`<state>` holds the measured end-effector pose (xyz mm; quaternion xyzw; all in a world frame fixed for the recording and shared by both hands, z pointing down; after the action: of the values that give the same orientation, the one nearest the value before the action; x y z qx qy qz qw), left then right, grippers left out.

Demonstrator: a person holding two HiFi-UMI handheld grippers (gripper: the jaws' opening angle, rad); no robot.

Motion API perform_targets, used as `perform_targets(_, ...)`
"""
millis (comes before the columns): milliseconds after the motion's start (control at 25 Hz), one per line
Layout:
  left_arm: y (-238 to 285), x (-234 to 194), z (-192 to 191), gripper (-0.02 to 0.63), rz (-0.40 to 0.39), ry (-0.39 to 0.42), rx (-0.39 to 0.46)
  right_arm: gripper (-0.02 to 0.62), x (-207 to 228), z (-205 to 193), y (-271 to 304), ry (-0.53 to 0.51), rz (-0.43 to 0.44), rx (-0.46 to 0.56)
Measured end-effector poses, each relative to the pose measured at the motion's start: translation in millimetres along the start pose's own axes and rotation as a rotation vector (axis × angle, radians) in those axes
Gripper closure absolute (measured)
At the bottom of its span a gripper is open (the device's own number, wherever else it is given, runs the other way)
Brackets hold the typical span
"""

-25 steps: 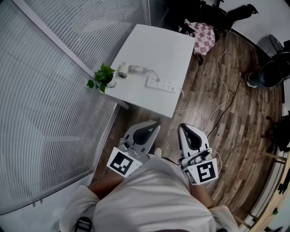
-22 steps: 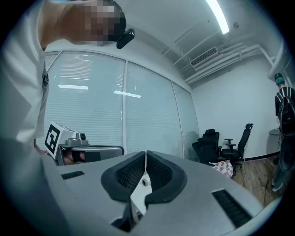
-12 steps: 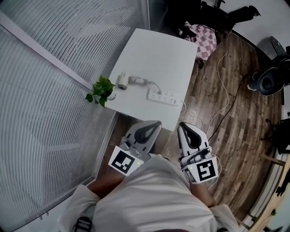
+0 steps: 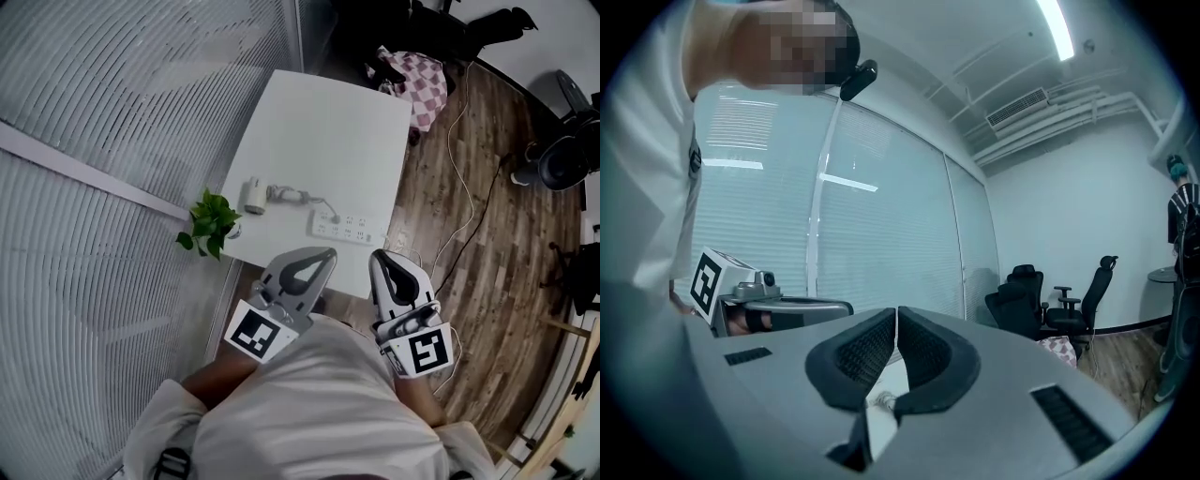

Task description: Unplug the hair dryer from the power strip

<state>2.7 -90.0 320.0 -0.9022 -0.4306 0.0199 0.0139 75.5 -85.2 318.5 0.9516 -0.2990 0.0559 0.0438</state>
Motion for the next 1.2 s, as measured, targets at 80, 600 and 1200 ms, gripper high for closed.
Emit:
perform_targets(80,6.1,-13.1,-2.6,0.577,-0.013,-0.004,-0.007,0.561,4.9,0.7,14.3,0.001,-0.011,0.003)
perform_targets(600,30.2,-58.5,-19.9,0.577,-0.061,-0.020,-0.037,0.561,22.1,-10.2,61.9,0.001,-0.067,-0.018)
perform_targets(1200,42.9,-75.2,-136.1,0.577,-0.091,0.082,-0.297,0.560,47.9,-129.4,95.5,-0.107,-0.008,-0.270)
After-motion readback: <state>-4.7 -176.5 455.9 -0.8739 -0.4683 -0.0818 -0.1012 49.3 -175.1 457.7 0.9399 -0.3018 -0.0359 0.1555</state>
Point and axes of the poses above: the fingertips, and each gripper's own axes: y forward along the fingers, x to its right, z out of its top, the point moved 1 cm from there along -y, backward along the fingers, and after that the axes turned 6 degrees about y, right-handed, at the moved point
